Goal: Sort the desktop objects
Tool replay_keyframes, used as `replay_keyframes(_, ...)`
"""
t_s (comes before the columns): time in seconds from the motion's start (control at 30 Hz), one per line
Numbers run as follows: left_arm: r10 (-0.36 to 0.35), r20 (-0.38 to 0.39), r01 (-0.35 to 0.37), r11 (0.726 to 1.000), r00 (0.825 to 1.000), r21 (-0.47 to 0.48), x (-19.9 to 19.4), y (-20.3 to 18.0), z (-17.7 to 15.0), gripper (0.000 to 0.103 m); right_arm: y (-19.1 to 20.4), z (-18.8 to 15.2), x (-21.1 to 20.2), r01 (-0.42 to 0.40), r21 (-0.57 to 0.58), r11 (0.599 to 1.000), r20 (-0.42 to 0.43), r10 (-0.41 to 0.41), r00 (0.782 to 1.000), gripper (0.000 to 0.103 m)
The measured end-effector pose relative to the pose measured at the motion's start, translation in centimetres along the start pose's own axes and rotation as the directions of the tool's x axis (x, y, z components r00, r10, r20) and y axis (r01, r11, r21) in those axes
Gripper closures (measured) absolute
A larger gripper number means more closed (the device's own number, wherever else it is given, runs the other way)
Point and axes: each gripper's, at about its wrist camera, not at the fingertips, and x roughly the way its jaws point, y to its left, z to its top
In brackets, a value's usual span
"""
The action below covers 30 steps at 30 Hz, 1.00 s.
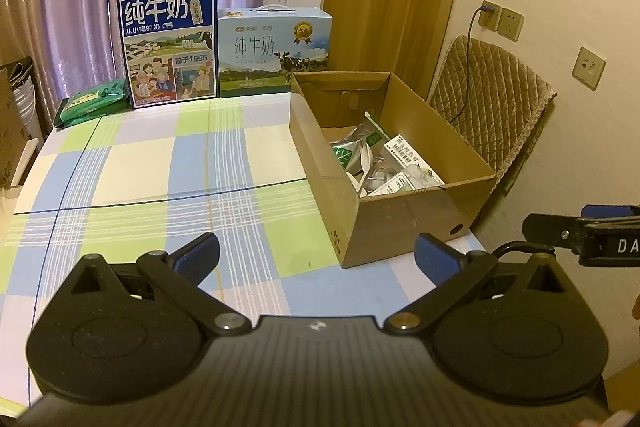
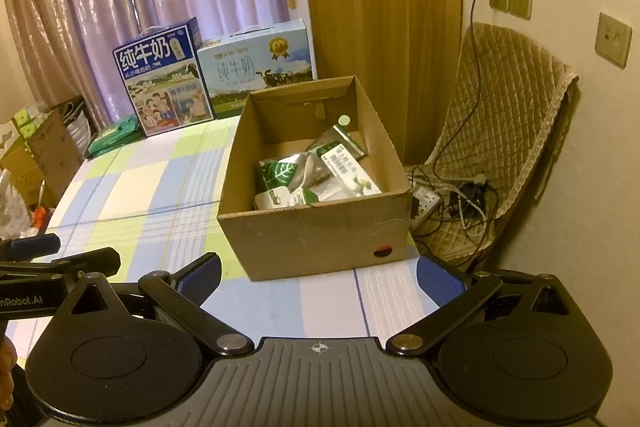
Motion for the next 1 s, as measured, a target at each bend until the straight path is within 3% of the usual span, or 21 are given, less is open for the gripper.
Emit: replay_keyframes(1.0, 0.017, -0.006, -0.017, 1.000, 1.000, -0.007, -0.66, 0.10, -0.38, 0.001, 0.23, -0.33, -0.53, -0.001, -0.006, 1.000, 0.003, 0.001, 1.000, 0.002)
